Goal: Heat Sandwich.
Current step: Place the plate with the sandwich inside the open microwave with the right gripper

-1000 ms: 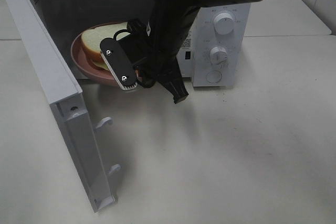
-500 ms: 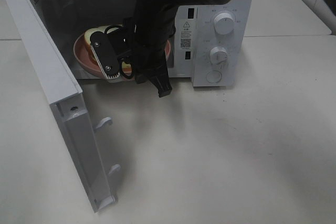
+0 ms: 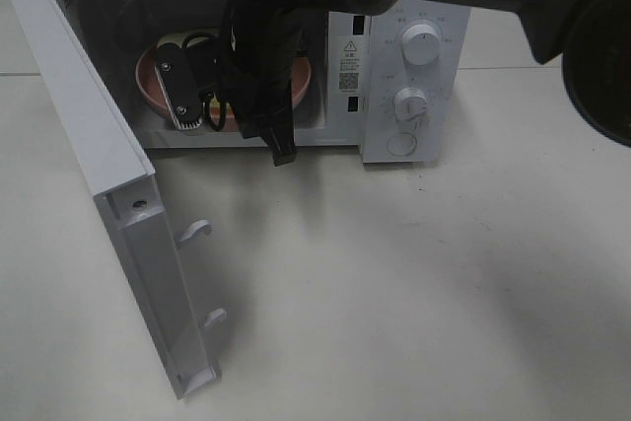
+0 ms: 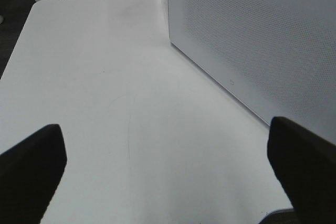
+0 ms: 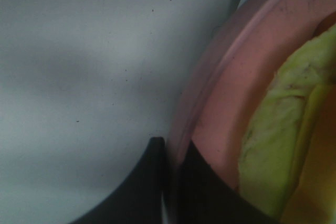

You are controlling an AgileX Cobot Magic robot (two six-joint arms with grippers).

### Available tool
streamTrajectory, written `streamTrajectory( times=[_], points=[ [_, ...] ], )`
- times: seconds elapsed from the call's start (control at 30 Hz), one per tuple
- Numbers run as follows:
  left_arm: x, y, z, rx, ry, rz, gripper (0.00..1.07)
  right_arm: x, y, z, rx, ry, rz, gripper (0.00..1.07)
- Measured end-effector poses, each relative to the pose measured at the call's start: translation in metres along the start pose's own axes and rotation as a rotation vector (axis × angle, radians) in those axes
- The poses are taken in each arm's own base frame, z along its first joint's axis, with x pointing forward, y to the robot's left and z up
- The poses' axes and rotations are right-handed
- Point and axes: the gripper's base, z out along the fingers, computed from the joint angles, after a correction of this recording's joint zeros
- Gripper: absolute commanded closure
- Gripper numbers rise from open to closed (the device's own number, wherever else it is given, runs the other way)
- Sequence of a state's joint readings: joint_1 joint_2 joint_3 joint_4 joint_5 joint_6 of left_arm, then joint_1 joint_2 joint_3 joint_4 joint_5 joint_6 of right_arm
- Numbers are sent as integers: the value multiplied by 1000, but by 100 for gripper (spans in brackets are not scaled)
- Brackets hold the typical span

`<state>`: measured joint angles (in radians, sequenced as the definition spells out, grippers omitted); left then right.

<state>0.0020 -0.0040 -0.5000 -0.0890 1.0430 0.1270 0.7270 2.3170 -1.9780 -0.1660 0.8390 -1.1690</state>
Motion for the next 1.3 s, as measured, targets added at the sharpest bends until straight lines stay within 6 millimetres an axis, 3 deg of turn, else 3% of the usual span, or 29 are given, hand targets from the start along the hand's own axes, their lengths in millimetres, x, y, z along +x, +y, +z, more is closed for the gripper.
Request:
streamTrajectory(
  times=[0.33, 0.57, 0.9, 1.07, 1.1, 1.17, 1.2, 1.23, 1.3],
  points=[
    [0, 0, 0, 0, 0, 0, 5, -4, -7, 11, 44, -17, -4, 107],
    [0, 0, 0, 0, 0, 0, 5, 0, -8, 30, 44, -13, 2, 106],
    [0, 0, 0, -3, 0, 2, 5, 9, -12, 32, 63, -9, 35, 99],
    [0, 1, 0, -6, 1, 4, 5, 10, -16, 31, 91, -17, 76, 84],
    [0, 1, 0, -7, 1, 4, 5, 10, -16, 31, 93, -18, 77, 74],
    [0, 1, 0, -8, 1, 5, 5, 10, -17, 30, 98, -20, 77, 63],
    [0, 1, 0, -8, 1, 5, 5, 9, -18, 30, 104, -23, 78, 50],
    [0, 1, 0, -8, 1, 5, 5, 9, -18, 30, 104, -23, 78, 50],
    [0, 1, 0, -8, 1, 5, 5, 9, -18, 30, 105, -25, 90, 40]
  ],
)
